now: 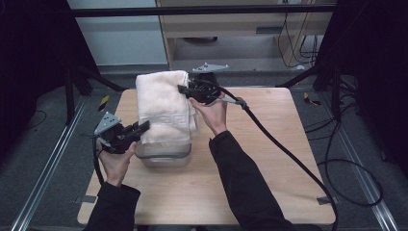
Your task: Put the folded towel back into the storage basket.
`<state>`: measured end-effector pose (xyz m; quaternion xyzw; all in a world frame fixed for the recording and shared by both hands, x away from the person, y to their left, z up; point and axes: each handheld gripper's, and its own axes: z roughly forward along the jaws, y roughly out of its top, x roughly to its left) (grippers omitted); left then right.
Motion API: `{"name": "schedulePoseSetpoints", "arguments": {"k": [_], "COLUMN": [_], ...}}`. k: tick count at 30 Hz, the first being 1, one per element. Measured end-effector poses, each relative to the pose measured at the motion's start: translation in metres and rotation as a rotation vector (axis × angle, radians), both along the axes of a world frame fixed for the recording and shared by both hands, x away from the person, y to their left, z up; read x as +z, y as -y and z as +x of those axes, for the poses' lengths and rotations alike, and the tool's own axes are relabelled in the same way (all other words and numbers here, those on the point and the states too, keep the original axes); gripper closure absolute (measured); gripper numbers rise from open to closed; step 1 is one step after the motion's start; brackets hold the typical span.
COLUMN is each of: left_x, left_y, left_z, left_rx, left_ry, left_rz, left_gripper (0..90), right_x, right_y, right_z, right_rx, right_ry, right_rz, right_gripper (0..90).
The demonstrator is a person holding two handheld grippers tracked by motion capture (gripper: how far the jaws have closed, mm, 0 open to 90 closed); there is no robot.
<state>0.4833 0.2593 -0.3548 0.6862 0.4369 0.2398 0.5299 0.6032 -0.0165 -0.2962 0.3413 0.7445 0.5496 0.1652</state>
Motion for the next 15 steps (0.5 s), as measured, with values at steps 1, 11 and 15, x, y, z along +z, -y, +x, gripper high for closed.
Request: {"name": "schedulePoseSetpoints", "arguments": {"k": [1,11,15], "left_x": [-0.001,-0.012,-0.017], "left_y": [-0.001,-0.008,-0.011], "left_z": [0.001,0.008,0.011], "left_rx": [0.001,0.024,0.033], "left_ry": [-0.004,-0.042,-0.059], "left_rz": [0.002,0.032,0.042], "left_gripper": [75.9,75.9,75.9], "right_x": [-0.003,-0.021,-0.029], "right_y": [-0.001,-0.014,-0.018], "right_z": [0.002,0.013,0.016], "right_rx": [0.0,-0.002,-0.005], "right_ry": [-0.003,-0.035,-0.05], "right_rz": [-0.002,-0.023,-0.031], "right_gripper": [70.7,70.8,70.8]}}
